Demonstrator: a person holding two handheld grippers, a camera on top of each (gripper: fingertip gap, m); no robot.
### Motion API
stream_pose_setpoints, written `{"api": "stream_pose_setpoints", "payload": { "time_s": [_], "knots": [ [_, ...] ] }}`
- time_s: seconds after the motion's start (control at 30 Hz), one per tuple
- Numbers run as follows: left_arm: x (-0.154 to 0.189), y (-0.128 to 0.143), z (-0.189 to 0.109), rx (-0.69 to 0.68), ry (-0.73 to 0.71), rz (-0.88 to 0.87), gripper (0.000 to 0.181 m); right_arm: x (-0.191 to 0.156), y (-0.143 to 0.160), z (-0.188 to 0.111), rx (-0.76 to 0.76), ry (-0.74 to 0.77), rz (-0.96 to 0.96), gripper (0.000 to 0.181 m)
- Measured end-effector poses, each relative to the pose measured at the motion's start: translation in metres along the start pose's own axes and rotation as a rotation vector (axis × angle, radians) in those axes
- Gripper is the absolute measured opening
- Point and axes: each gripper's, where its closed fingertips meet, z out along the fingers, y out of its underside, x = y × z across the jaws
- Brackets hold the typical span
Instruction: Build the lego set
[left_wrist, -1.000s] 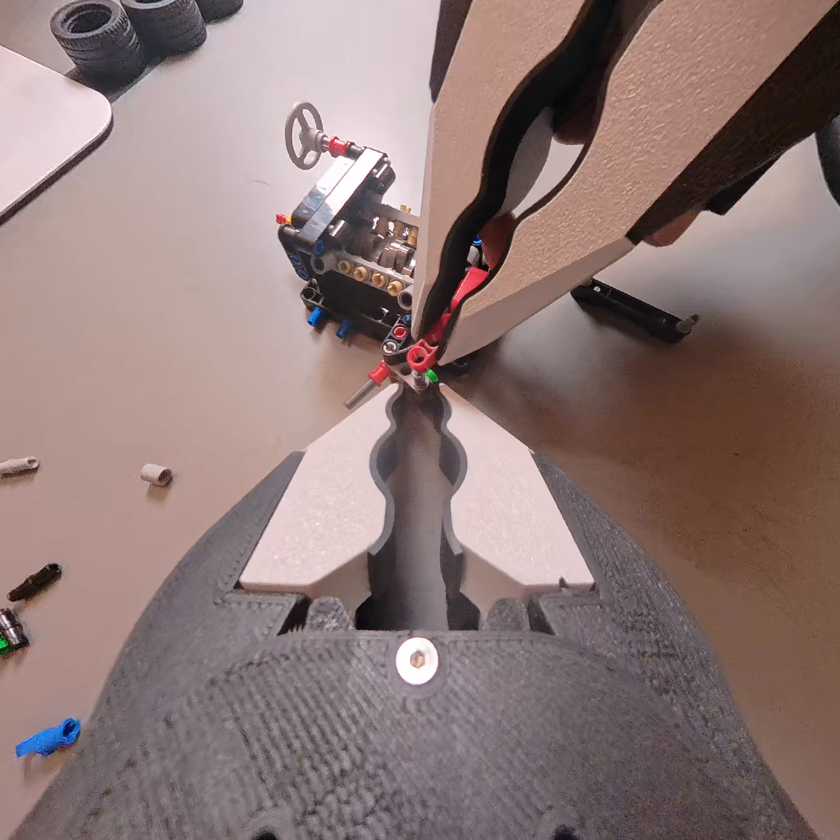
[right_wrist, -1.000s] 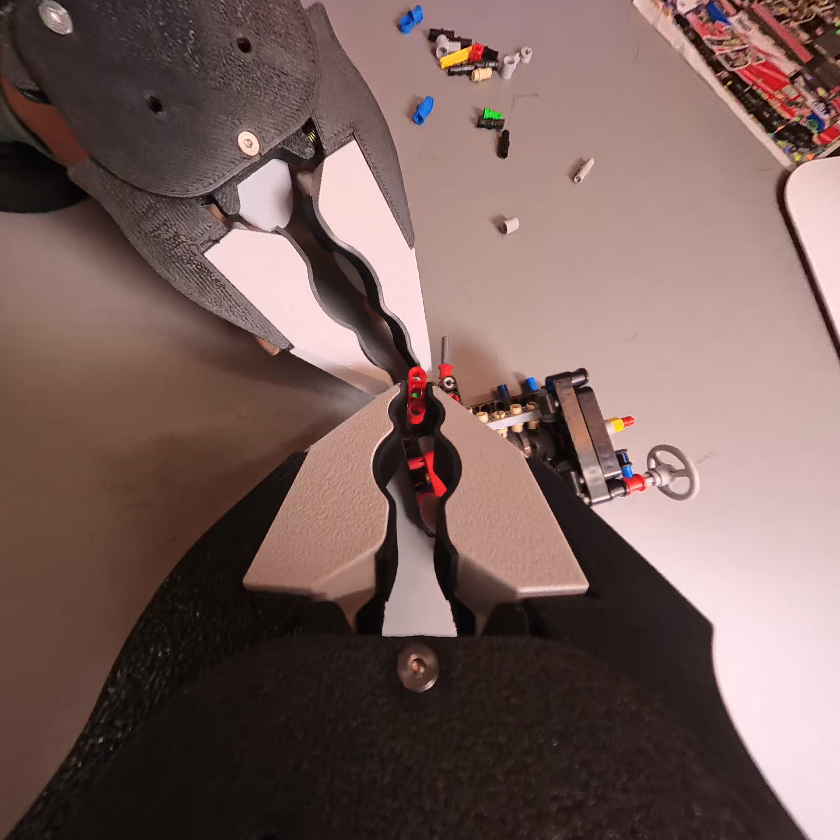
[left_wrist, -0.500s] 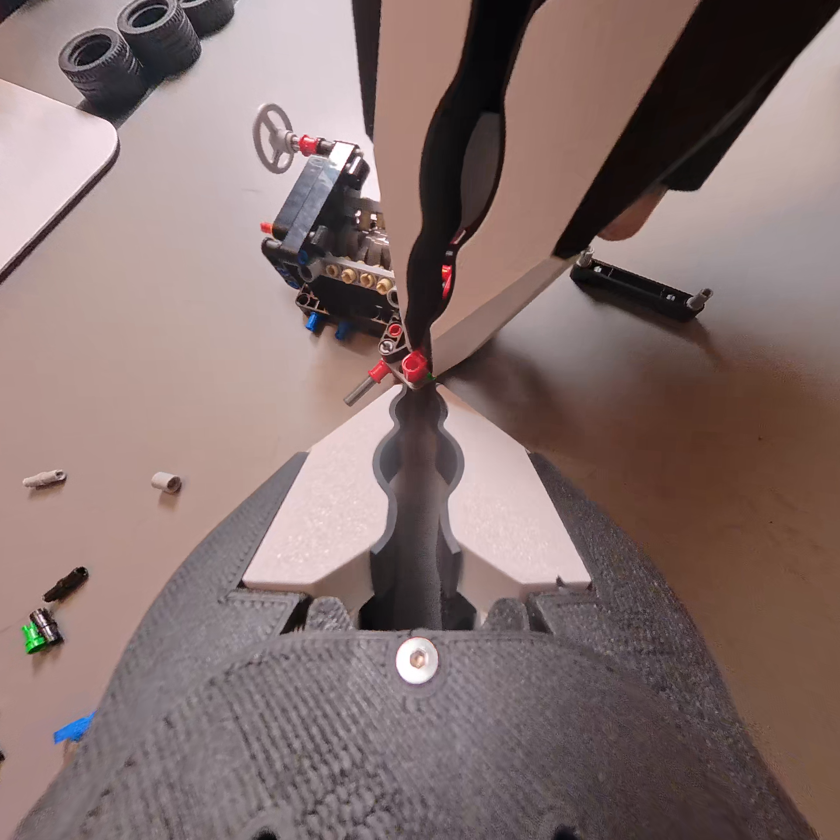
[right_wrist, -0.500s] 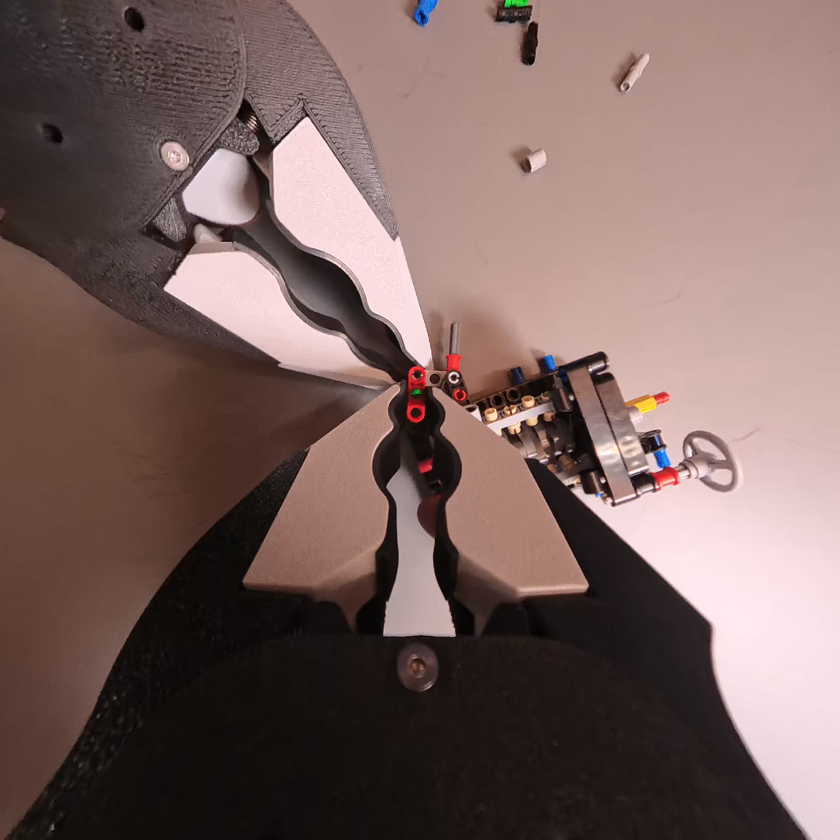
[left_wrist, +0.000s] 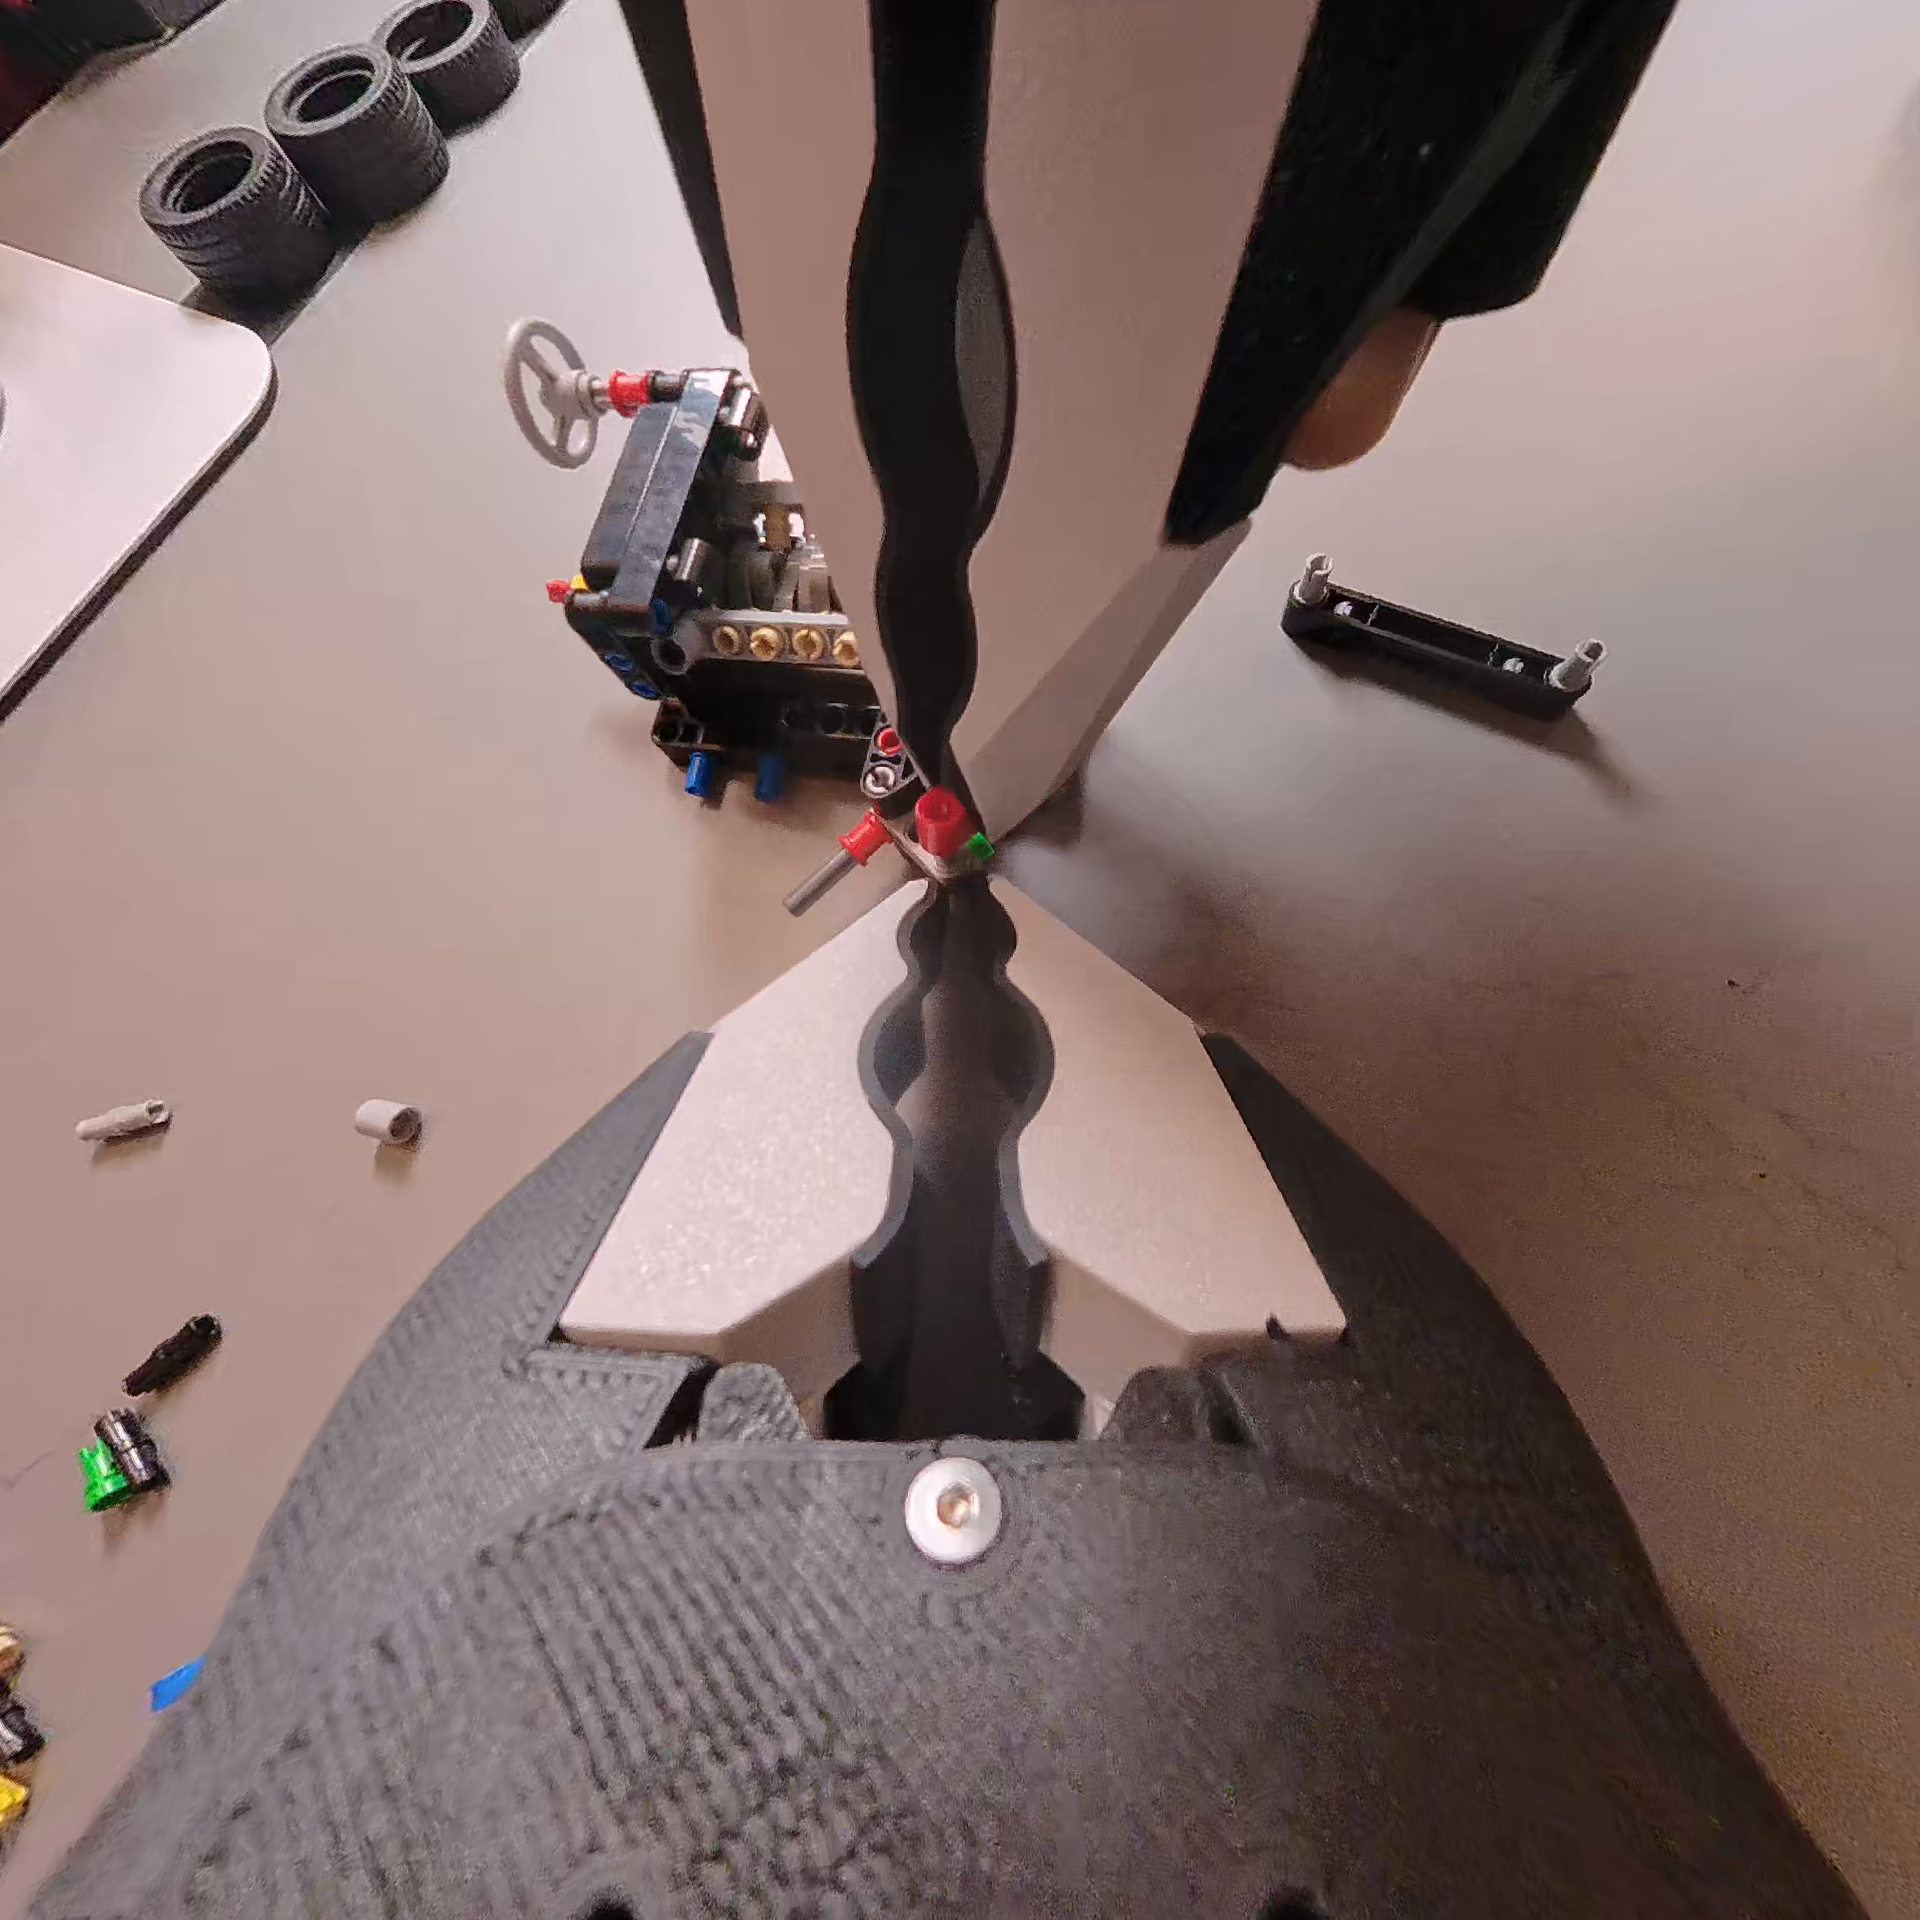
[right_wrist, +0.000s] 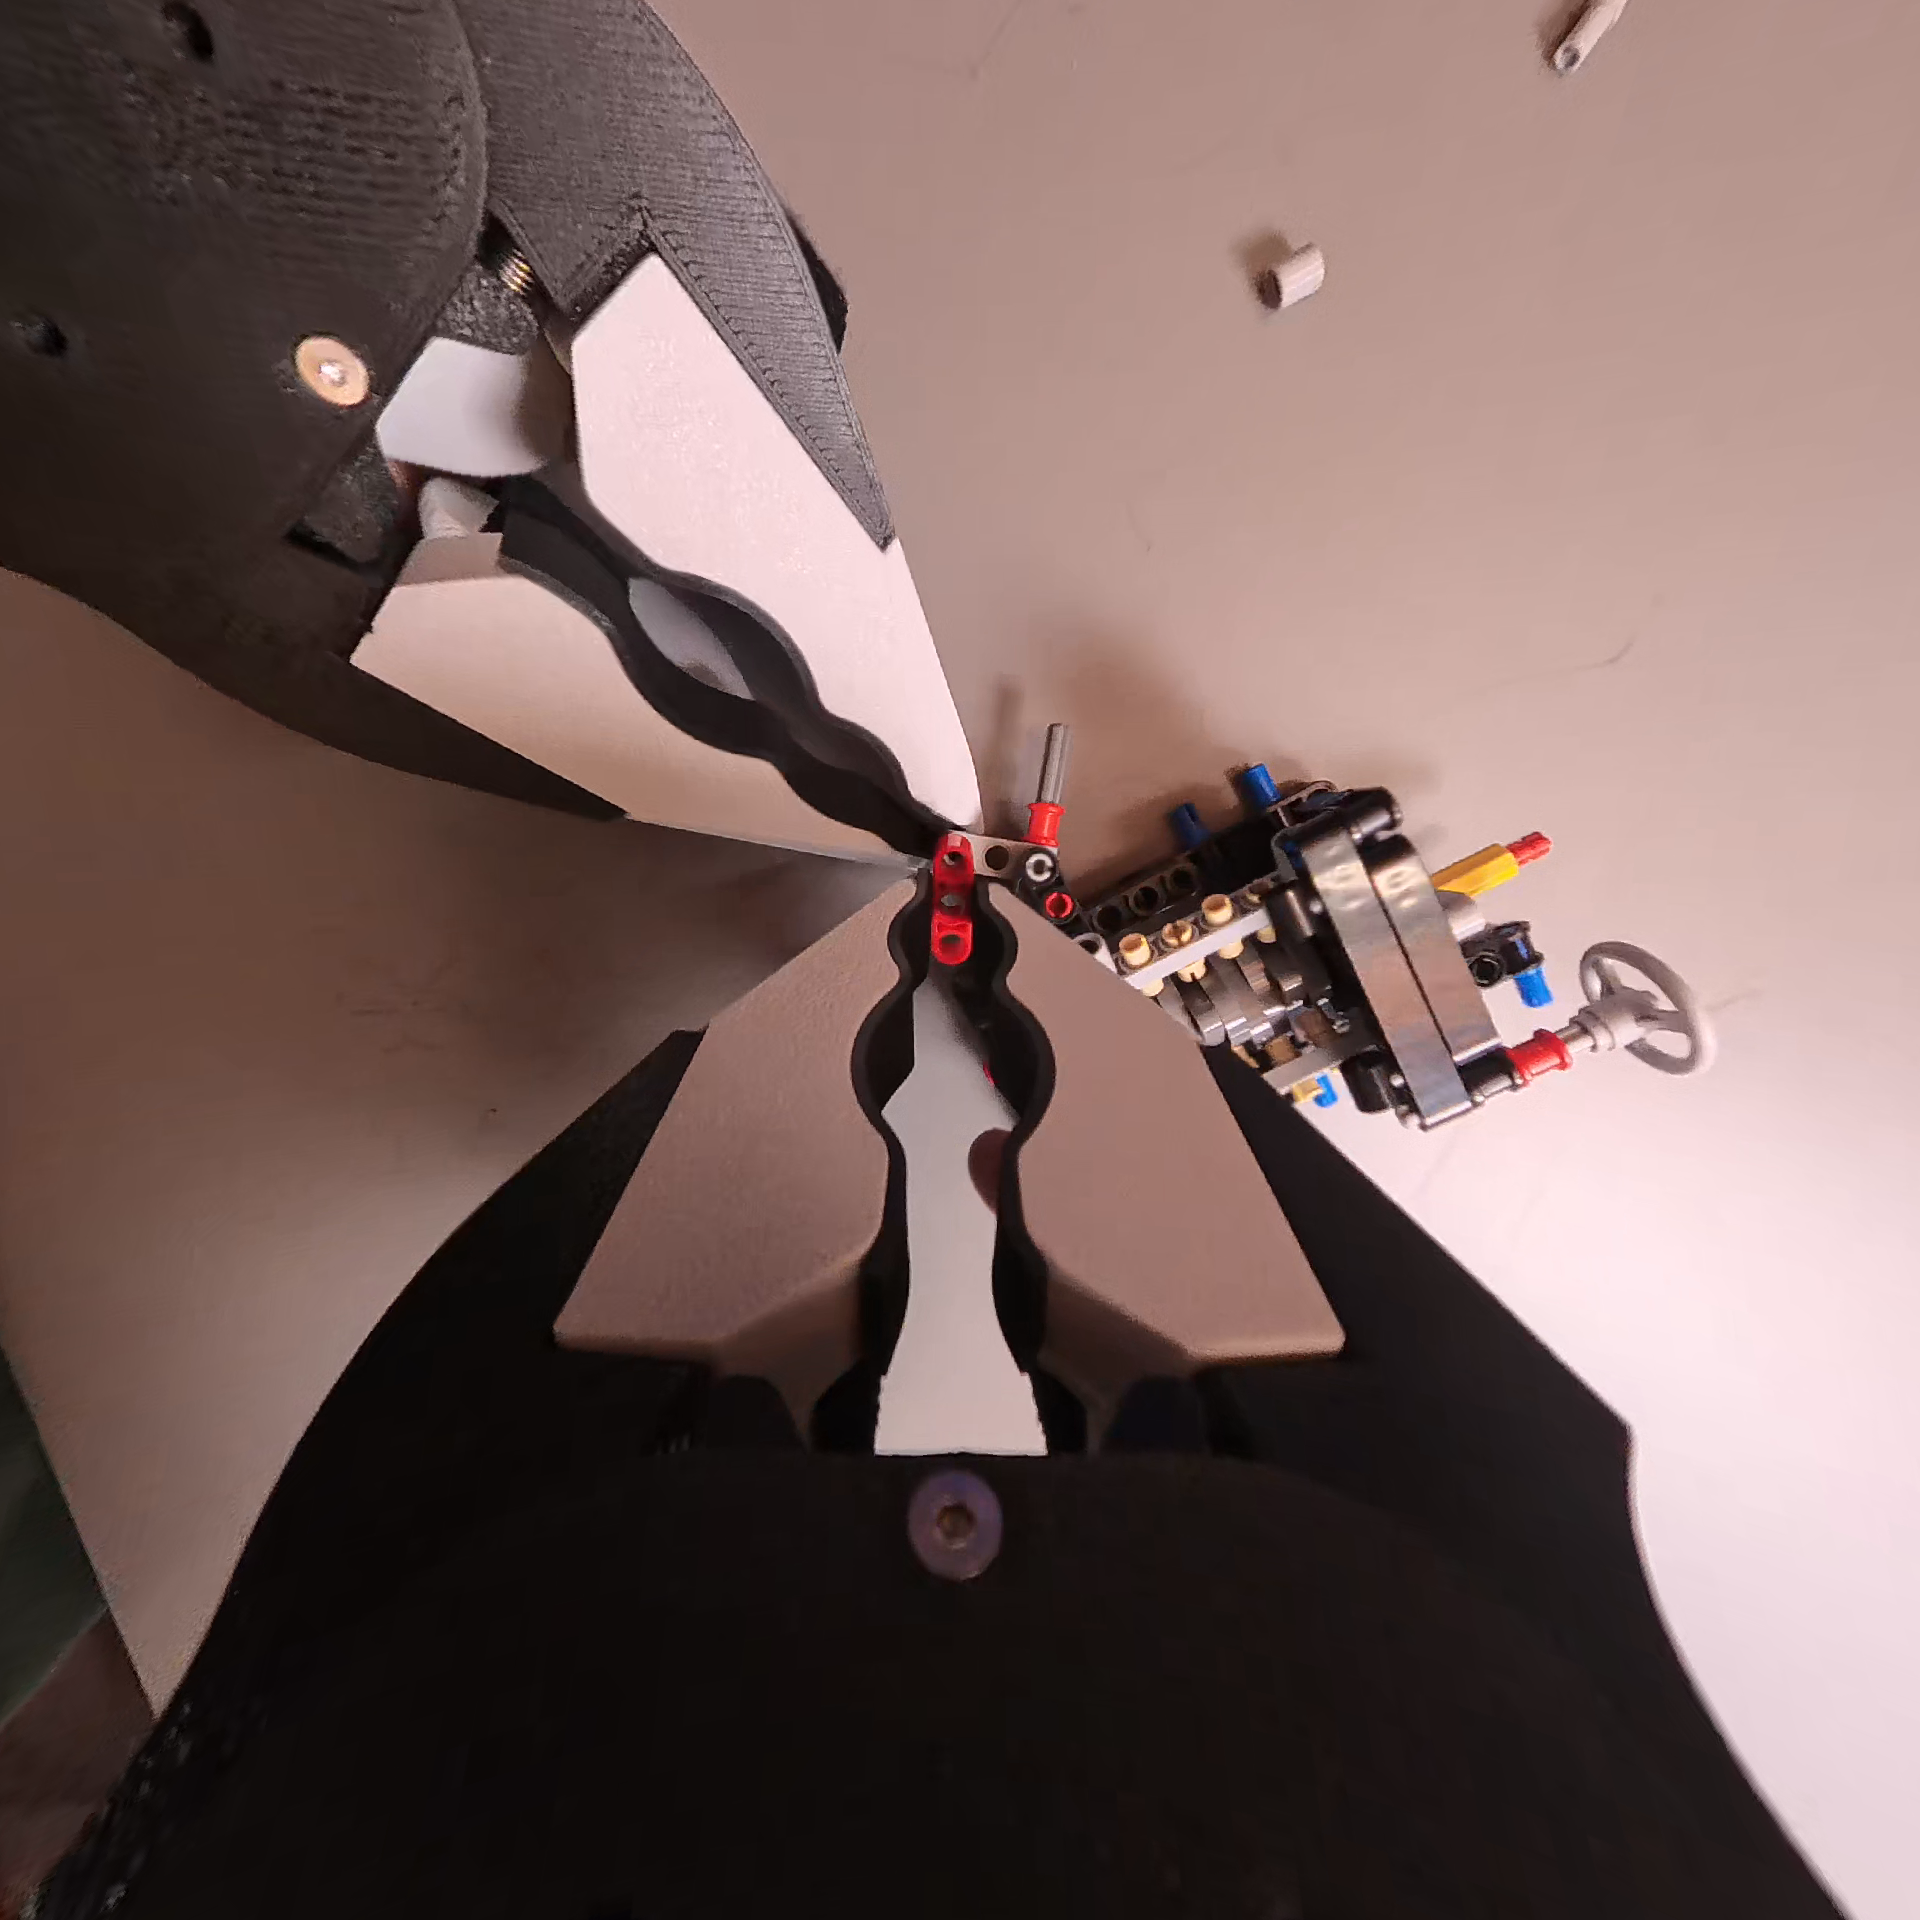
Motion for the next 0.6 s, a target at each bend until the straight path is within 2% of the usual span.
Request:
{"api": "stream_pose_setpoints", "payload": {
  "time_s": [0.2, 0.43, 0.6],
  "knots": [
    [0.0, 0.0, 0.001, 0.002, 0.001, 0.002, 0.002, -0.001, -0.003, -0.002, 0.065, 0.014, 0.009, 0.006],
    [0.001, 0.0, 0.0, 0.007, -0.007, 0.015, 0.003, -0.002, 0.001, 0.001, -0.007, 0.018, -0.011, 0.006],
    [0.0, -0.005, -0.015, 0.088, 0.028, -0.007, 0.013, -0.005, -0.001, -0.002, 0.019, 0.011, -0.014, 0.006]
  ]
}}
